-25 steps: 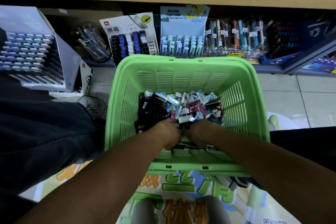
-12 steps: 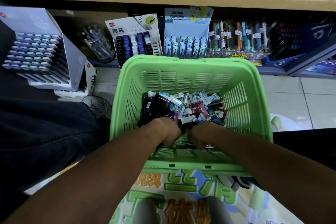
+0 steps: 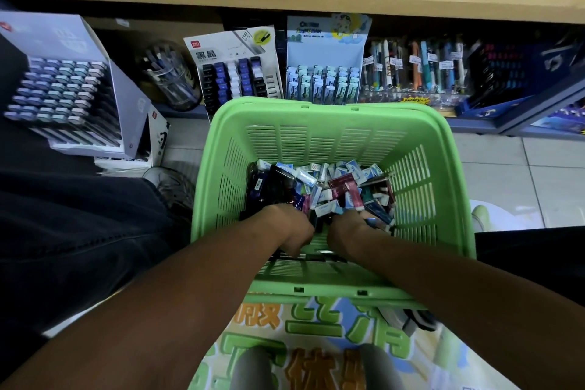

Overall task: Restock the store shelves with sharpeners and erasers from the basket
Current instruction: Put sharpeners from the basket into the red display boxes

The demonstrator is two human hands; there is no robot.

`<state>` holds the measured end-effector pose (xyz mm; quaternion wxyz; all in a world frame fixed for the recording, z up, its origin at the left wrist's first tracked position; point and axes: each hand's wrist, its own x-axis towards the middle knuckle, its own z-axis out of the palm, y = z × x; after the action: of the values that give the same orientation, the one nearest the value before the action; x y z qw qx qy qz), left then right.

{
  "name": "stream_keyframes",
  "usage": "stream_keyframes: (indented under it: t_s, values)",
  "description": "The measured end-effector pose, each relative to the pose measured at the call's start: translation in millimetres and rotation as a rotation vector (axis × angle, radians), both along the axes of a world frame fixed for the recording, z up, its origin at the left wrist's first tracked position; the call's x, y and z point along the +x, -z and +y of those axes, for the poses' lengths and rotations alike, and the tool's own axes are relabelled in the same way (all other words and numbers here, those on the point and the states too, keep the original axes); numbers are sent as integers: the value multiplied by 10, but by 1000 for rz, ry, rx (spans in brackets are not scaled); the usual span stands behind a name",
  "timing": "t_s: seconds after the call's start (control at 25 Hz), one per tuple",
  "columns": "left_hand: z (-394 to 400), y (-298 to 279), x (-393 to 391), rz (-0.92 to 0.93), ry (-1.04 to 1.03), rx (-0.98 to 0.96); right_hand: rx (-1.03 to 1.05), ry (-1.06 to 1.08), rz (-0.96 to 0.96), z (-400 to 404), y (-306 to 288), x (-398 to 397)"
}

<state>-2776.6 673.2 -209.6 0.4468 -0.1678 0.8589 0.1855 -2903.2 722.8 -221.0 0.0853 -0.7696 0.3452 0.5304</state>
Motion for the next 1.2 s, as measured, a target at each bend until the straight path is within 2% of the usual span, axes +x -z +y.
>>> stream_keyframes:
  t_s: [0.28,0.4,0.52,0.6,0.72,0.8,0.92,1.0,1.08,1.2]
  values:
    - [-6,-10,-1,0,-17,12,-26,-78,140,1,82,18]
    - [-20,-43,-2,-6,-21,20,-12,17,225,-37,77,64]
    - [-64,-92,-1,-26,-91,56,78,176,190,-131,-49,88]
    - [-104,-137,0,-14,-148,59,81,219,131,-201,-136,62]
    - [-181,-125,5,65,-289,84,3,202,-73,-407,-270,-56]
    - [-261,-100,10,210,-535,154,7,363,-269,-606,-396,-131]
    - [-364,-170,30,468,-1029,269,43,628,-613,-788,-496,-130]
    - [-403,-246,68,556,-1200,309,39,770,-799,-786,-486,-118]
    - [-442,-294,128,542,-1198,299,66,866,-865,-764,-435,-118]
    - [-547,-318,242,413,-969,136,82,785,-682,-729,-311,-149]
